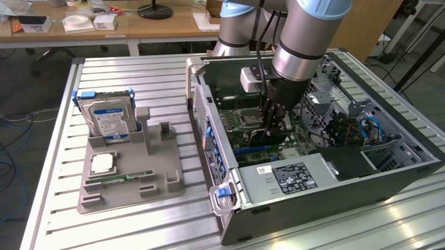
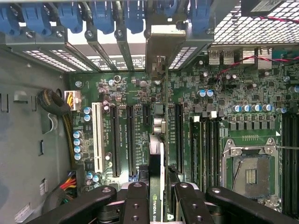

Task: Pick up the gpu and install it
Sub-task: 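Insert the gpu into the slot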

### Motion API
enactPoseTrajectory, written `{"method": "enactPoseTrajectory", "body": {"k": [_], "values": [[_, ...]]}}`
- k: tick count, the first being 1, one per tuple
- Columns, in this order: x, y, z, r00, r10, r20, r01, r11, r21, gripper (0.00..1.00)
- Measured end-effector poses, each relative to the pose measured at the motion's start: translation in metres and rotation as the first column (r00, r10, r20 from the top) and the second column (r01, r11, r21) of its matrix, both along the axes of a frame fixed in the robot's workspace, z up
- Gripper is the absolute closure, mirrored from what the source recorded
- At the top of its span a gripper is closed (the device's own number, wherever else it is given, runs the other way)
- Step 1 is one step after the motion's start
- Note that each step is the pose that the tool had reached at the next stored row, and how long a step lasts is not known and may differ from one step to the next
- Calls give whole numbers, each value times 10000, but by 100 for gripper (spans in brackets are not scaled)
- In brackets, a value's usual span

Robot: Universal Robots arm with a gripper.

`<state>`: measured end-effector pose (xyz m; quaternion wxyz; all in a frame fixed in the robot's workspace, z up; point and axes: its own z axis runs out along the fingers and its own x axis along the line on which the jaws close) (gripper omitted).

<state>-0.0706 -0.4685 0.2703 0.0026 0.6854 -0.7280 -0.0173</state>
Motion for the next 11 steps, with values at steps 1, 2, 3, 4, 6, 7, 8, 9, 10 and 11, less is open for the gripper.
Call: {"method": "enactPoseTrajectory", "body": {"k": [1,2,3,4,6,7,8,9,10,11], "values": [[-4,1,0,10000,-3,0,3,10000,1,74],[-9,1,-1,10000,-3,1,3,10000,2,74],[-14,1,-2,10000,-1,1,1,10000,3,74],[-21,0,-3,10000,0,0,0,10000,1,74],[-26,-1,-5,10000,1,-1,-1,10000,-2,74],[-26,-1,-7,10000,2,-1,-2,10000,-2,74],[-26,-1,-11,10000,2,0,-2,10000,-1,74],[-27,0,-18,10000,0,1,0,10000,2,74],[-28,0,-26,10000,0,0,0,10000,1,74],[-29,0,-36,10000,0,0,0,10000,0,74]]}}
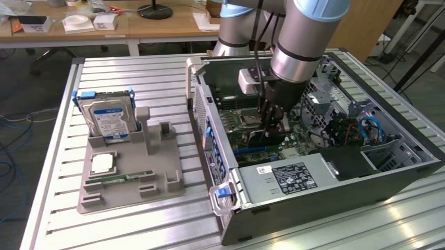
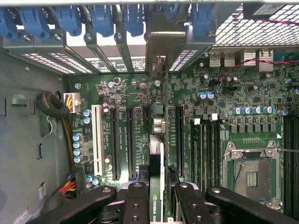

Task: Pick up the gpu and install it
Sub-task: 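Insert the gpu into the slot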

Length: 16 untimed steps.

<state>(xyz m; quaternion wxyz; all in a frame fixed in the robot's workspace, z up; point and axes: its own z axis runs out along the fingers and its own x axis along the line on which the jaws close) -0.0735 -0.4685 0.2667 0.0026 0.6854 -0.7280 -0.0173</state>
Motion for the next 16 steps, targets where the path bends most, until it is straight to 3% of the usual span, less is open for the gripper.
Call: {"method": "enactPoseTrajectory", "body": {"k": [16], "values": [[-20,0,-91,10000,1,-3,-1,10000,7,74]]}}
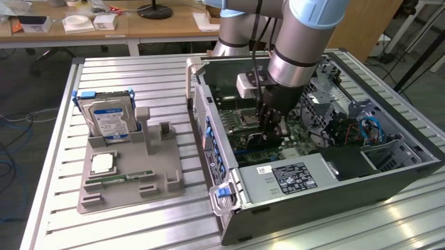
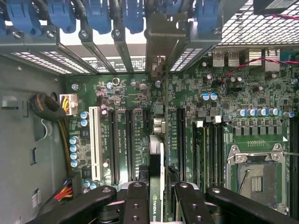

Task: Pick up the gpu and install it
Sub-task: 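Insert the gpu into the slot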

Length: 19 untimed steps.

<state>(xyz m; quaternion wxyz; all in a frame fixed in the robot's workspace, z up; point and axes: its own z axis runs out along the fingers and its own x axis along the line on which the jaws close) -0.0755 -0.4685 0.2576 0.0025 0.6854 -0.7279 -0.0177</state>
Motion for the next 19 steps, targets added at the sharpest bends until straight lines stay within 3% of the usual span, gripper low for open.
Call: {"method": "enactPoseTrajectory", "body": {"k": [6,19], "values": [[-3,11,-4,10000,0,2,0,10000,39,74],[-3,18,-13,9996,285,1,-285,9996,42,74]]}}
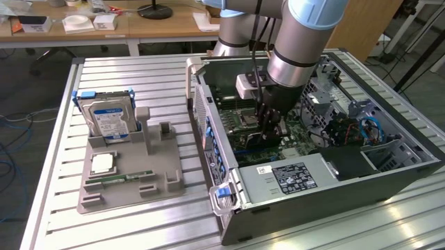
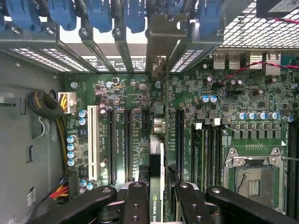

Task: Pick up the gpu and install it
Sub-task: 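Insert the gpu into the slot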

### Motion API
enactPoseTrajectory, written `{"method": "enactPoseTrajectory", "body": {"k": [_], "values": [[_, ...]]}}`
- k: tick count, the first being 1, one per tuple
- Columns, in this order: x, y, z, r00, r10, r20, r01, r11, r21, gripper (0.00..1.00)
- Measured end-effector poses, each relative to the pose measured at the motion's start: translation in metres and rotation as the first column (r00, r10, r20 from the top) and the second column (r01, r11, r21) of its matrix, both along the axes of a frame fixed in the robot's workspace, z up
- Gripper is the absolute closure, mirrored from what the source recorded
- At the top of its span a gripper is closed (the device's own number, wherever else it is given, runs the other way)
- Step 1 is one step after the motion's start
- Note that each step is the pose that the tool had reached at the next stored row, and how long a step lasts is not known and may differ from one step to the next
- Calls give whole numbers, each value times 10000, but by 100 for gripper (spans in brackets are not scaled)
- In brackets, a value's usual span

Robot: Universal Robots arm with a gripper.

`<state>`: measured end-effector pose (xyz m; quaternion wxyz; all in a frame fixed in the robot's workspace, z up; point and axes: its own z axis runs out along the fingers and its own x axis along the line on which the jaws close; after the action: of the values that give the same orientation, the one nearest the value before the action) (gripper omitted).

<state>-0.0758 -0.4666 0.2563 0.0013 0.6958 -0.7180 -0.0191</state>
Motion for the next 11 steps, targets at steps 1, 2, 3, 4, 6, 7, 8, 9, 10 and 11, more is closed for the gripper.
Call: {"method": "enactPoseTrajectory", "body": {"k": [1,2,3,4,6,7,8,9,10,11], "values": [[0,0,0,10000,0,0,0,10000,1,74],[0,0,0,10000,0,0,0,10000,0,74],[0,0,0,10000,0,0,0,10000,0,74],[0,0,0,10000,0,0,0,10000,-1,74],[0,0,0,10000,0,0,0,10000,-1,74],[0,1,0,10000,0,0,0,10000,0,74],[0,2,3,10000,0,0,0,10000,0,74],[1,3,4,10000,0,0,0,10000,1,74],[0,4,5,10000,0,0,0,10000,1,74],[-1,9,5,10000,-2,0,2,10000,1,74]]}}
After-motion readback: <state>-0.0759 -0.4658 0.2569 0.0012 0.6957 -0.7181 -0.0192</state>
